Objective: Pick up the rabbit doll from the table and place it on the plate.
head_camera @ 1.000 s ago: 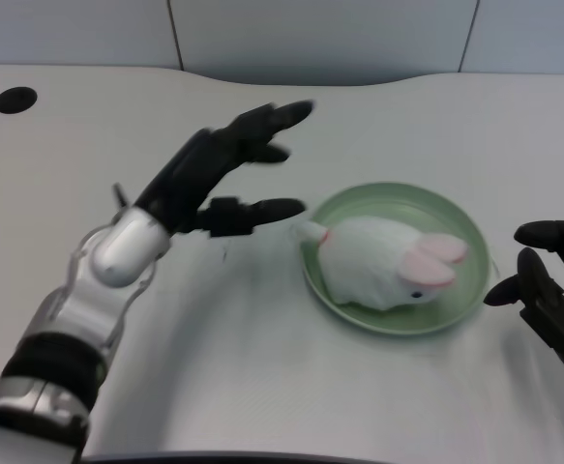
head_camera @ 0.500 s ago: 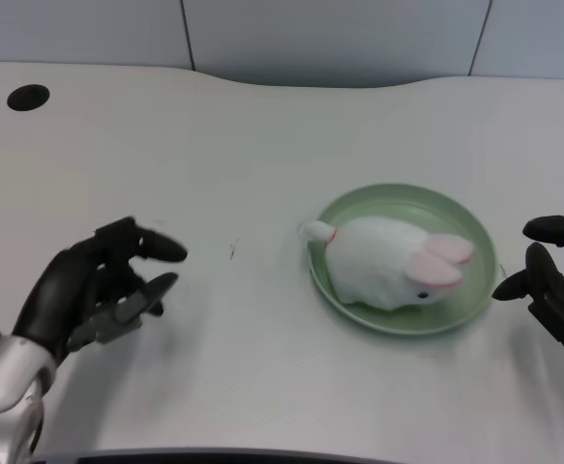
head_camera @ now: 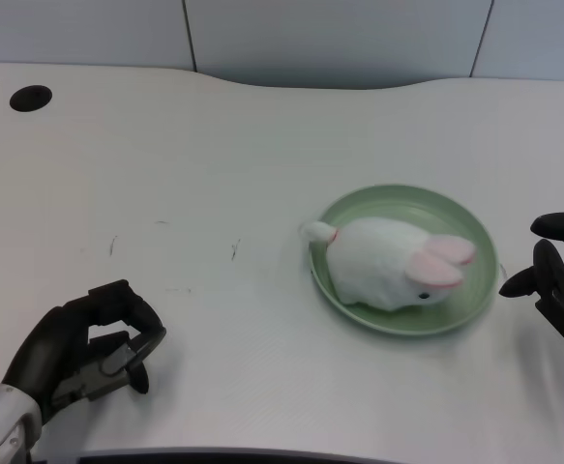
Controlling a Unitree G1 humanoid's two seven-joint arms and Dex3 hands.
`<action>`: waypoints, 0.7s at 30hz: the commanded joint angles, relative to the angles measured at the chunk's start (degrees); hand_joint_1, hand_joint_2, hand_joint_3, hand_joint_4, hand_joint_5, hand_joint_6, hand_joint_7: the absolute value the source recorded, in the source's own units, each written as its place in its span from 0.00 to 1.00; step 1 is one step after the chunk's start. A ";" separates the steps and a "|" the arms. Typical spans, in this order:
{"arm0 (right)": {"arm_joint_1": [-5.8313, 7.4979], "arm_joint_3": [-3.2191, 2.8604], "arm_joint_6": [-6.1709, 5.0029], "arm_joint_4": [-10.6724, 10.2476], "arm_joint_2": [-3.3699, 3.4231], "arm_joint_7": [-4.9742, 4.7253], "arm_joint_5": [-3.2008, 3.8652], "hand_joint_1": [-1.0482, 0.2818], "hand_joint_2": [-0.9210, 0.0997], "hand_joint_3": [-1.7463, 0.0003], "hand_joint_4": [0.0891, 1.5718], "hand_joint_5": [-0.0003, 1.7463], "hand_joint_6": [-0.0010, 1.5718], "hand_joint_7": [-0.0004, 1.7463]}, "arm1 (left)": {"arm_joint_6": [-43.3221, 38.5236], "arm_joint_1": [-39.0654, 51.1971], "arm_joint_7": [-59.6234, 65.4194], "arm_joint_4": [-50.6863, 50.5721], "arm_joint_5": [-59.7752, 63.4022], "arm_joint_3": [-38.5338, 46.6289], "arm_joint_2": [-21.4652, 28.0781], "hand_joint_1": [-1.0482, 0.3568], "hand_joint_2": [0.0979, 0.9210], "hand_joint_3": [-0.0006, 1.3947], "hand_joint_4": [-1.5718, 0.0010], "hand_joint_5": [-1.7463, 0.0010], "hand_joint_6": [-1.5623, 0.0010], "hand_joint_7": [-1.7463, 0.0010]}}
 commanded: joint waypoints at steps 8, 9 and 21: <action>-1.09 -0.97 -1.19 2.46 -0.65 0.35 0.93 0.60 0.00 0.60 0.17 1.00 0.00 1.00 | -1.16 -2.99 -5.71 7.01 -2.74 1.80 0.52 0.40 1.00 0.28 0.51 0.00 0.65 0.00; -1.22 -0.99 -1.28 2.68 -0.65 0.48 1.08 0.59 0.00 0.60 0.17 1.00 0.00 1.00 | -0.93 -3.20 -5.79 7.16 -2.93 1.96 0.48 0.40 1.00 0.27 0.51 0.00 0.65 0.00; -2.40 -0.96 -2.33 4.59 -1.21 -0.70 -0.17 0.59 0.00 0.60 0.18 1.00 0.01 1.00 | -0.80 -4.72 -5.01 8.57 -2.16 2.11 0.10 0.39 1.00 0.28 0.53 0.00 0.66 0.00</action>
